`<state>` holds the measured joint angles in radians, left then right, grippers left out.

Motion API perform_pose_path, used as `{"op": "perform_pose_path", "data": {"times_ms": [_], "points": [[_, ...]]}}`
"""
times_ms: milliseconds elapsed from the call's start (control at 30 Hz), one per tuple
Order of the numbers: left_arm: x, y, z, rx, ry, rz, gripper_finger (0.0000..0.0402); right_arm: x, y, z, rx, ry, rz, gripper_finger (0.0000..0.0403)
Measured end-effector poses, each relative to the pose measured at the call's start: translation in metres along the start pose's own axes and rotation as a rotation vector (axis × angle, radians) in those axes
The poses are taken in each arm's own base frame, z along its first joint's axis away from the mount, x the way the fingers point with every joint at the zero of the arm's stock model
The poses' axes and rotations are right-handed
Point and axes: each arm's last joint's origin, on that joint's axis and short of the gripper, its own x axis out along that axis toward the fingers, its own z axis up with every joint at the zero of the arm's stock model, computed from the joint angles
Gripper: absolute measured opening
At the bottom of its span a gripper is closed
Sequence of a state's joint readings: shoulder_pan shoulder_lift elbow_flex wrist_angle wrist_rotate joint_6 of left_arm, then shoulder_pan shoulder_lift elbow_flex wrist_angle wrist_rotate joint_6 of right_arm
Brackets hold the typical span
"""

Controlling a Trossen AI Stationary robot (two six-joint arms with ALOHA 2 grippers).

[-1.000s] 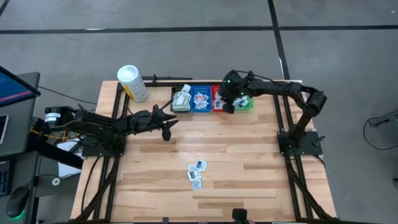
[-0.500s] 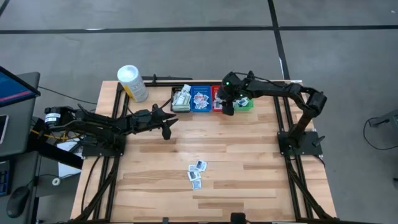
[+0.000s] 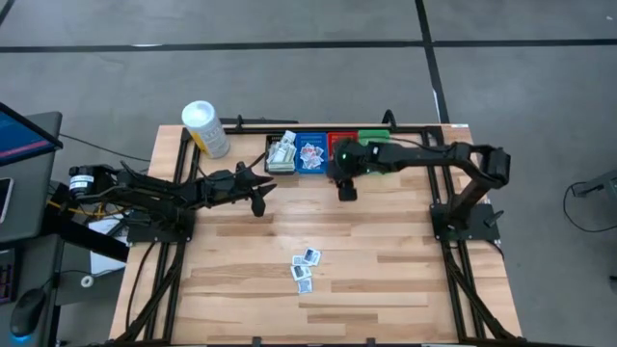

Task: Pick & Place First Aid Supplies
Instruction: Put the blue alcohol pad in the green bin

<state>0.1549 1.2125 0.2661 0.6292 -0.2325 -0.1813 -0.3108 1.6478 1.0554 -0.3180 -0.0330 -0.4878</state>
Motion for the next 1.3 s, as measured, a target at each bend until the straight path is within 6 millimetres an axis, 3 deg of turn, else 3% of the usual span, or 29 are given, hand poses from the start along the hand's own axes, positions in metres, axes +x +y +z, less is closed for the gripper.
{"op": "perform_pose_path", "data": {"times_ms": [333,600,933,1133,1300], "points": [[-0.004,-0.015,-0.003,-0.018,0.009,-0.072,0.0121,-0.001,0.076,0.031,-0.16,-0.064,0.139,0.0167],[-0.008,-0.029,-0.006,0.002,0.018,-0.138,0.0121,-0.008,0.117,0.043,-0.275,-0.118,0.204,0.0158],[-0.015,-0.045,-0.01,-0.046,0.036,-0.217,0.0121,-0.015,0.144,0.058,-0.278,-0.238,0.226,0.0149],[-0.019,-0.053,-0.012,-0.033,0.041,-0.252,0.0121,0.004,0.156,0.059,-0.238,-0.25,0.259,0.0145],[-0.021,-0.057,-0.013,-0.027,0.043,-0.272,0.0121,0.032,0.166,0.049,-0.25,-0.188,0.278,0.0141]]}}
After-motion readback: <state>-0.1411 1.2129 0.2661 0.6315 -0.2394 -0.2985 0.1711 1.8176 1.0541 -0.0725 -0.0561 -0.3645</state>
